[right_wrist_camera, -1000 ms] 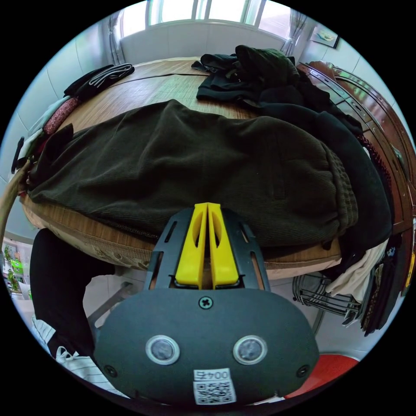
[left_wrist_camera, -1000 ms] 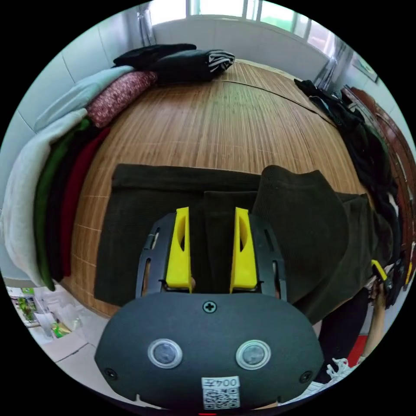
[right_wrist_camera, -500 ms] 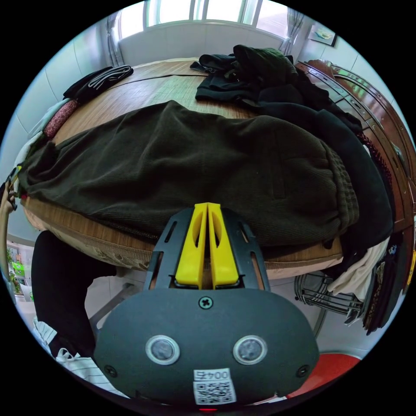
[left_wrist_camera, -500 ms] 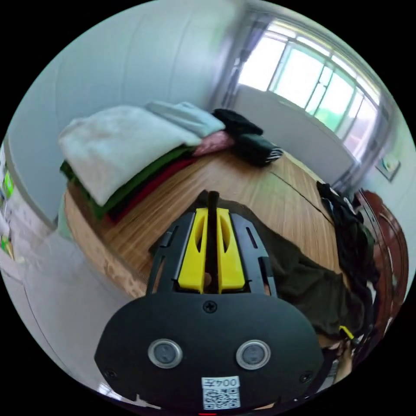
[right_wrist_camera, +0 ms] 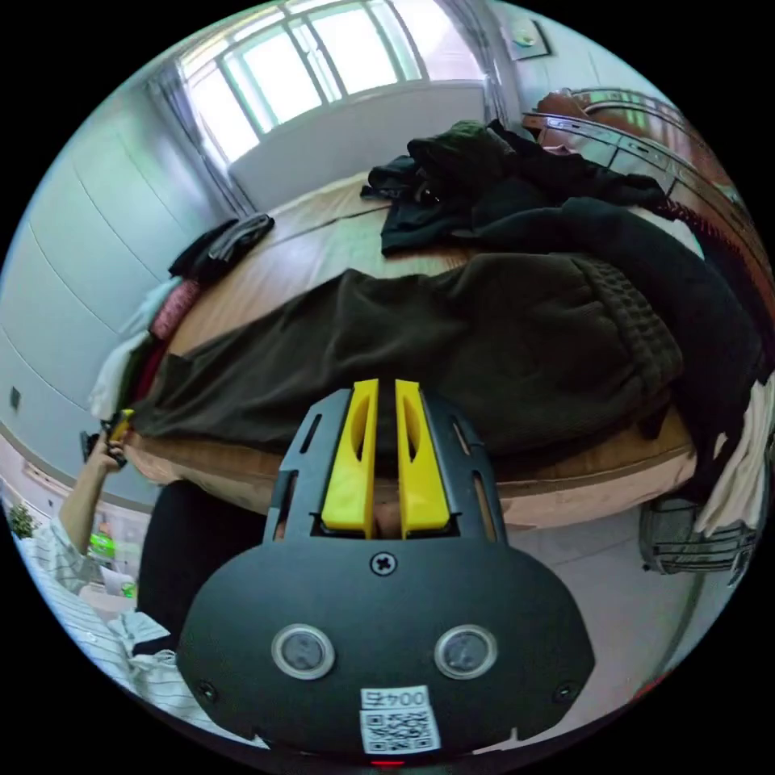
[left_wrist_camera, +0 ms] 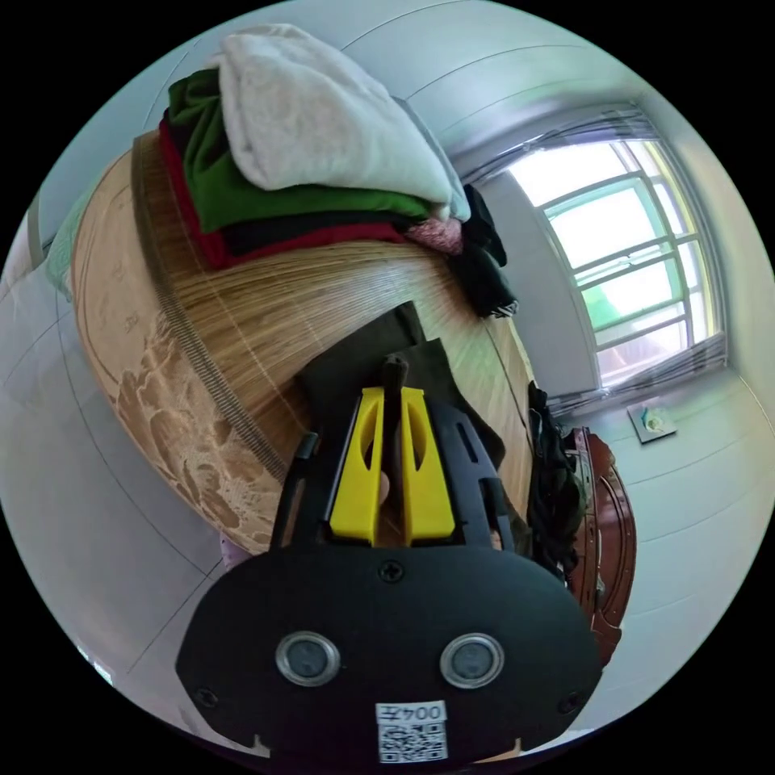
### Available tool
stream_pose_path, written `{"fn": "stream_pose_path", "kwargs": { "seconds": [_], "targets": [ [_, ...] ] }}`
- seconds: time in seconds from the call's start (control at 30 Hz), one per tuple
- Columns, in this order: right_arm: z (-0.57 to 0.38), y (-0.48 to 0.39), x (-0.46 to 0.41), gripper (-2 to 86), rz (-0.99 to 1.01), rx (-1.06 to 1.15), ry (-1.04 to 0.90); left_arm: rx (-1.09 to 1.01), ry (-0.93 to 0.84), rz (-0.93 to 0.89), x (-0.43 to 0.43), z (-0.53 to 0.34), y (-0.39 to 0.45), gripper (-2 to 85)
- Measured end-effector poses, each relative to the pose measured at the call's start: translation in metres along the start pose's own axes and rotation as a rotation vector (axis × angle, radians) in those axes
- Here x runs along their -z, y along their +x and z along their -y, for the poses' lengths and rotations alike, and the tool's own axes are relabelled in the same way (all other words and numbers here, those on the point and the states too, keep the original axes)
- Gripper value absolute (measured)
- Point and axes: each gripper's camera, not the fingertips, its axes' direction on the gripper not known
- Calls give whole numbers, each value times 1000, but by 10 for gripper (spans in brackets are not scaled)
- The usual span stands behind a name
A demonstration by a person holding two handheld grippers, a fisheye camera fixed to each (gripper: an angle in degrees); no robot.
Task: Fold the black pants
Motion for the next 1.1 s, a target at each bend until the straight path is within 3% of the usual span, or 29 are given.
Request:
{"fn": "stream_pose_path", "kwargs": {
  "seconds": [0.1, 0.2, 0.4, 0.67, 0.8, 1.1],
  "targets": [
    [-24, -13, -5, 68, 255, -19, 2, -46, 1, -59, 14, -3, 18, 24],
    [-51, -56, -29, 70, 266, 109, -39, -95, 2, -82, 24, -7, 33, 23],
    [-76, -108, -94, 69, 384, 149, -113, -284, 45, 10, 40, -52, 56, 23],
    [-28, -206, -194, 72, 444, 328, -247, -402, 124, 94, 13, -108, 59, 23],
    [19, -312, -275, 90, 351, 569, -337, -411, 211, 157, 21, -110, 31, 23],
    [42, -539, -503, 99, 97, 968, -403, -286, 204, 62, 21, -87, -12, 24]
  ]
}}
